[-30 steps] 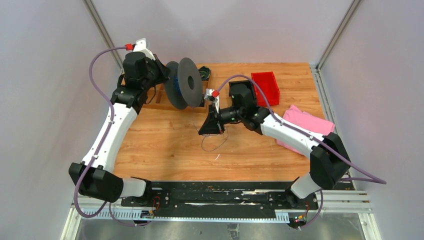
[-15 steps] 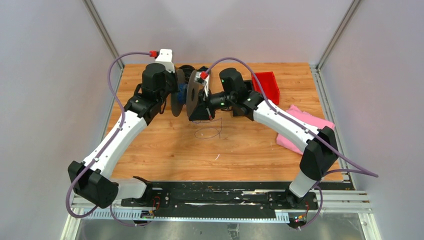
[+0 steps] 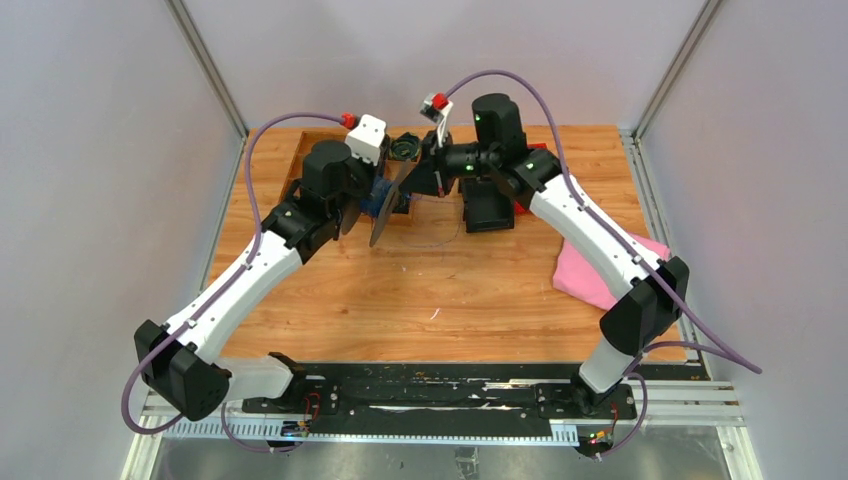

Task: Wrap the cables
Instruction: Wrap the cable around the cable reel.

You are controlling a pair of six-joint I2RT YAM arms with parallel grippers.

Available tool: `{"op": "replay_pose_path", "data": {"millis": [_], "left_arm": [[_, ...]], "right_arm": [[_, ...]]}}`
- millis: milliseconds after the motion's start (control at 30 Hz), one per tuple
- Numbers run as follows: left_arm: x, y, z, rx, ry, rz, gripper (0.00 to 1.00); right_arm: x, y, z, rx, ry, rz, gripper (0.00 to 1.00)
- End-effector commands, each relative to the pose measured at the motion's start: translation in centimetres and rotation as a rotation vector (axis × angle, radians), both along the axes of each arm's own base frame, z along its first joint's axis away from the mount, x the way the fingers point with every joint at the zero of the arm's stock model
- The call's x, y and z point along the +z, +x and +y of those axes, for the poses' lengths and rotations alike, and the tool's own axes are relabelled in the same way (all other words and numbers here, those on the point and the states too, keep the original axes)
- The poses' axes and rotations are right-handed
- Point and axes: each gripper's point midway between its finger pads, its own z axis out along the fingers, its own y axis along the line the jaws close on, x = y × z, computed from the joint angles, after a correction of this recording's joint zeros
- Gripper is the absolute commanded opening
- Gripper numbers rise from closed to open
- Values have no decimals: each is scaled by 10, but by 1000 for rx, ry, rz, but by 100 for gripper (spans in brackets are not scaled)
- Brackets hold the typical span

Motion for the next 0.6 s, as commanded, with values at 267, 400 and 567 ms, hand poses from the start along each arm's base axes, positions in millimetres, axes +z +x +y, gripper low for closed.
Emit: {"op": "replay_pose_path", "data": {"millis": [267, 400, 567], "left_arm": [[33, -28, -31, -255, 5, -77, 0], [34, -36, -40, -313, -14, -59, 1], [37, -45, -49, -363, -61, -36, 0]], "right_arm": [[-6, 80, -46, -169, -74, -97, 1], [-20, 96, -51, -179, -95, -99, 1], [-43, 109, -59, -182, -125, -83, 1]]}}
